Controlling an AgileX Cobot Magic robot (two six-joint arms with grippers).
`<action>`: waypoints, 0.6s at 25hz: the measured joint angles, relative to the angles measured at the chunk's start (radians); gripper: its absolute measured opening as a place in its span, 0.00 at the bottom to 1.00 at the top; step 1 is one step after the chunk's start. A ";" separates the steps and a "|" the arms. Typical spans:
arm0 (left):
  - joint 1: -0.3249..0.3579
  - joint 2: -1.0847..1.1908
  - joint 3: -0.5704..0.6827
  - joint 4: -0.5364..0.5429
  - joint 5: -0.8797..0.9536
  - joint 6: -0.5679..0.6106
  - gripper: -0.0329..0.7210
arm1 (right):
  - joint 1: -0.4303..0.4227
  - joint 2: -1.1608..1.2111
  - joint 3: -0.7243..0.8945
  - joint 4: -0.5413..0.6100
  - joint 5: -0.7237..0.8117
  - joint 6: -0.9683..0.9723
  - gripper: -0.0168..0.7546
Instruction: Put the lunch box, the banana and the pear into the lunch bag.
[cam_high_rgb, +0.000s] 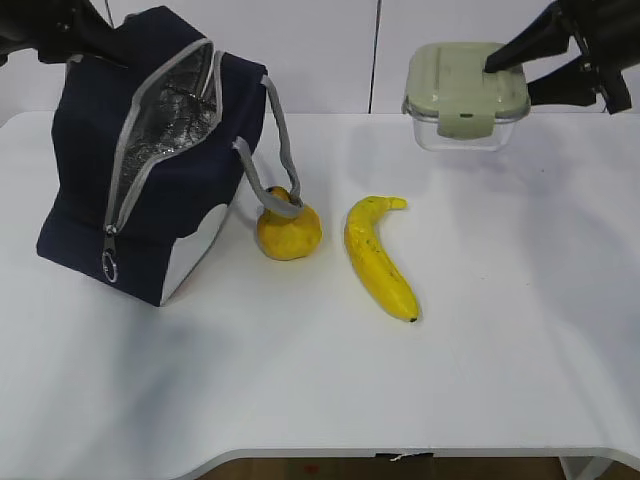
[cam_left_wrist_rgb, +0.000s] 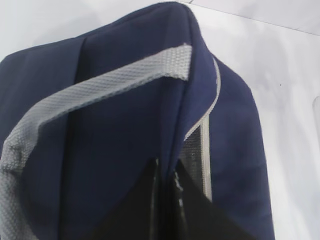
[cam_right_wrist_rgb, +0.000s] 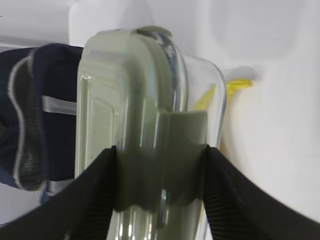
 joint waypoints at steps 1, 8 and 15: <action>-0.019 -0.003 0.000 0.027 -0.012 -0.027 0.04 | 0.011 -0.005 -0.017 0.000 0.003 0.021 0.54; -0.133 -0.015 0.000 0.171 -0.065 -0.209 0.04 | 0.138 -0.009 -0.141 -0.002 0.023 0.127 0.54; -0.170 -0.015 0.000 0.182 -0.088 -0.286 0.04 | 0.263 -0.009 -0.179 -0.017 0.033 0.192 0.54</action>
